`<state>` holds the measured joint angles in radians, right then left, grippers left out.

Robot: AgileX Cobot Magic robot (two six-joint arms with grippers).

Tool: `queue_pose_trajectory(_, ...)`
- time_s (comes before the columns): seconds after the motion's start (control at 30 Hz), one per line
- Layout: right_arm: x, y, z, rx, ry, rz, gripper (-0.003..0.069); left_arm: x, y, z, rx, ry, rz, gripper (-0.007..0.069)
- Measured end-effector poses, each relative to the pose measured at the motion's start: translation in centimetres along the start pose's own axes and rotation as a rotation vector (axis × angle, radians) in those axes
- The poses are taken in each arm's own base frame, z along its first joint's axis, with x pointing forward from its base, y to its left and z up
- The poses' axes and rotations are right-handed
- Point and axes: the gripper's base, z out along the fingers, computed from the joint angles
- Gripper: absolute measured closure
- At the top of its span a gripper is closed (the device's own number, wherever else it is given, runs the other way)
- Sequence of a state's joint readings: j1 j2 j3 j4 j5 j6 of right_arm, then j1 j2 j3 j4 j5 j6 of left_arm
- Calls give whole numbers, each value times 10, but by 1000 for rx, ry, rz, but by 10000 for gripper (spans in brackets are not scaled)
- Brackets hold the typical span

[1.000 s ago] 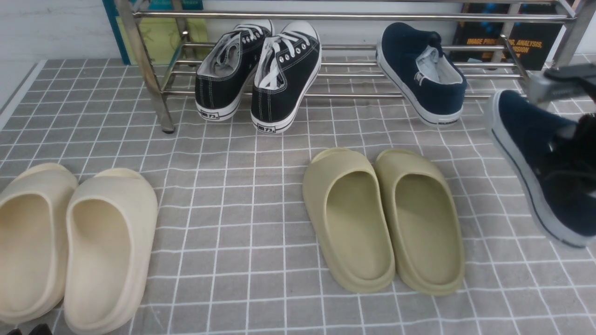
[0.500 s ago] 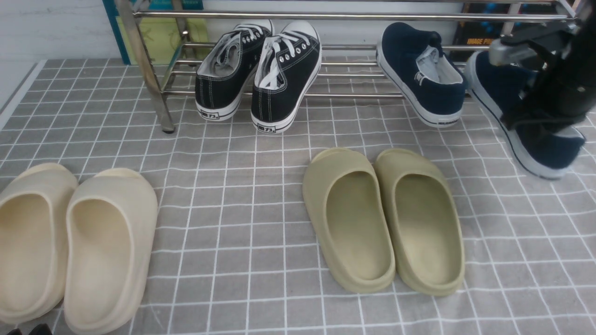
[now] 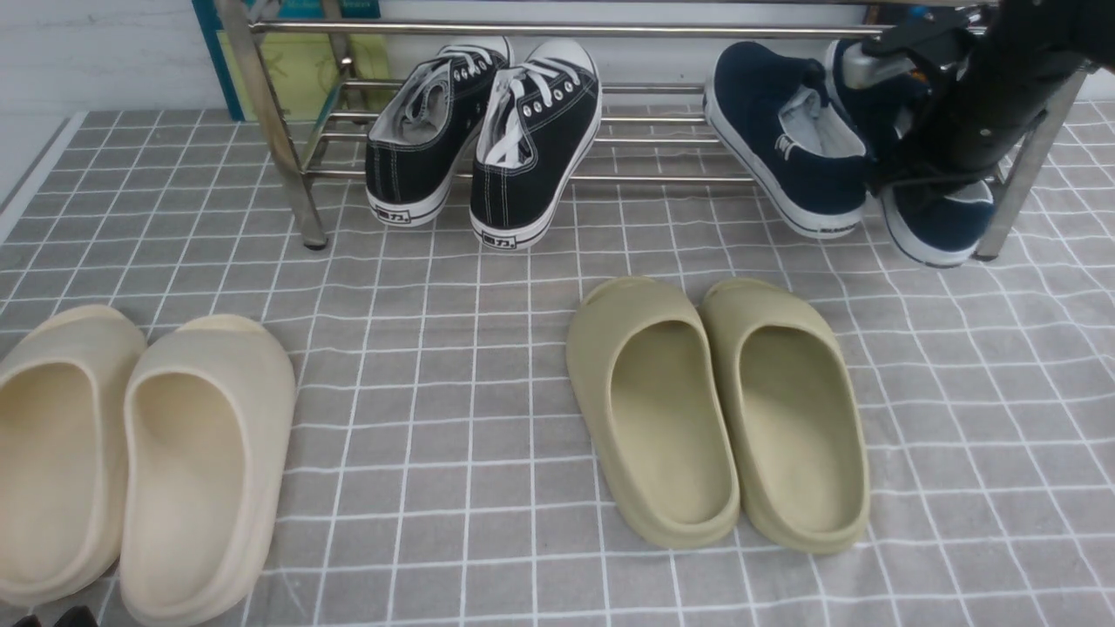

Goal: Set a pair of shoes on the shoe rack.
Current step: Use the right arm to put a shoe into the shoe rack

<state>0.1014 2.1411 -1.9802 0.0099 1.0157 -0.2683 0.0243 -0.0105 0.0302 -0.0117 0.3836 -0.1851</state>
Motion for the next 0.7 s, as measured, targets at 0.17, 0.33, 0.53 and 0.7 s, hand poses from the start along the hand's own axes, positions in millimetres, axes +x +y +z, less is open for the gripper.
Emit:
queue_pose_trajectory(0.17, -11, -3, 0, 24, -84, -1, 624, 0, 0, 0, 0, 0, 0, 386)
queue_pose_trajectory(0.33, -17, -6, -1, 47, -135, -21, 624, 0, 0, 0, 0, 0, 0, 386)
queue_pose_trajectory(0.53, -16, -5, 7, 47, -126, -64, 624, 0, 0, 0, 0, 0, 0, 386)
queue_pose_trajectory(0.7, -16, -5, 6, 45, -128, -31, 599, 0, 0, 0, 0, 0, 0, 386)
